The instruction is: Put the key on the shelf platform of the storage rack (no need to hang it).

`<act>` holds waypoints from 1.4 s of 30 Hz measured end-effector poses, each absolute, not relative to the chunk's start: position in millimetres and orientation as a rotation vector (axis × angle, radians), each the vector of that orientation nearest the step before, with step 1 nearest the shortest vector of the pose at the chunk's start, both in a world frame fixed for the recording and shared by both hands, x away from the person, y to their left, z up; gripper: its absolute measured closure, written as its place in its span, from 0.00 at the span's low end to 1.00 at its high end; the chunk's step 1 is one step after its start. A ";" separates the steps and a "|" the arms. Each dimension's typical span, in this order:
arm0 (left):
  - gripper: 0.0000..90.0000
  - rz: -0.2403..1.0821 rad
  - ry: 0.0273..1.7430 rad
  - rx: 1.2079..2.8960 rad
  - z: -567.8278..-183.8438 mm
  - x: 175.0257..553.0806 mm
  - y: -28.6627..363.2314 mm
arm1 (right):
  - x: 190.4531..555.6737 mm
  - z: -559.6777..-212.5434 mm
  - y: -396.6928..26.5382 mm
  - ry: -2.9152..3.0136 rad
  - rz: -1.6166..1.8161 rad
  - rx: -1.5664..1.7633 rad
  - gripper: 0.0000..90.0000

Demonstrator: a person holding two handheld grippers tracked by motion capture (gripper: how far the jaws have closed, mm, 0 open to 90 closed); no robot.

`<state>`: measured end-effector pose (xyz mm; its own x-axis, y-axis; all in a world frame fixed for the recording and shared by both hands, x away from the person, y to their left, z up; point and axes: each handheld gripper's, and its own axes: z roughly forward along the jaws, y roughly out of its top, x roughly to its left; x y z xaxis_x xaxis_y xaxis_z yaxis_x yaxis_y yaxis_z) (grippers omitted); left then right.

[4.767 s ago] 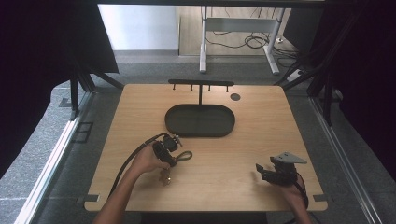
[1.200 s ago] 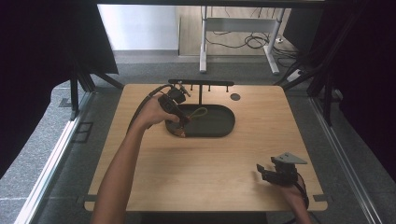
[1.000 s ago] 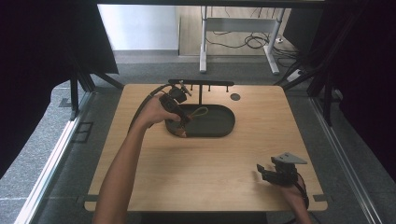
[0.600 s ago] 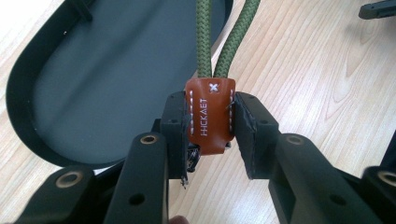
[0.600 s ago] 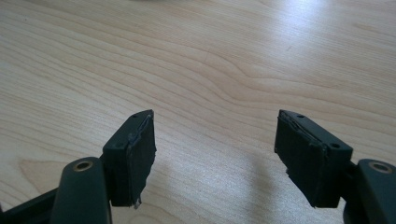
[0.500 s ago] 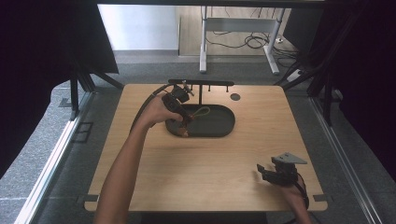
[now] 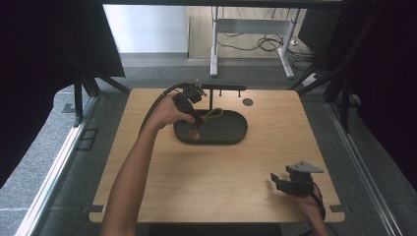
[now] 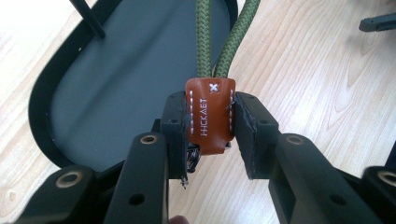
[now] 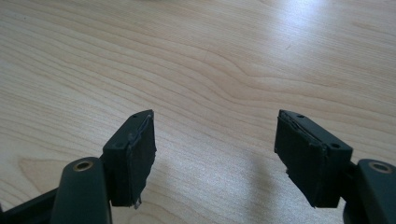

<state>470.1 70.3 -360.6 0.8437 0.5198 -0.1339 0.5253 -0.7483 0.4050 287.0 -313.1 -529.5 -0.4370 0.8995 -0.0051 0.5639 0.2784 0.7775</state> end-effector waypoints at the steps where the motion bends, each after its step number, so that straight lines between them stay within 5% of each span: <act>1: 0.74 -0.016 0.776 2.586 -360.1 471.5 69.7 | 286.9 -529.5 -313.3 2.105 1.001 1.315 0.33; 22: 0.74 -0.036 0.798 2.570 -363.2 502.4 59.2 | 286.4 -529.8 -315.1 2.098 0.982 1.322 0.33; 42: 0.74 -0.032 0.878 2.598 -404.8 515.9 61.5 | 286.3 -532.9 -309.0 2.127 0.953 1.295 0.33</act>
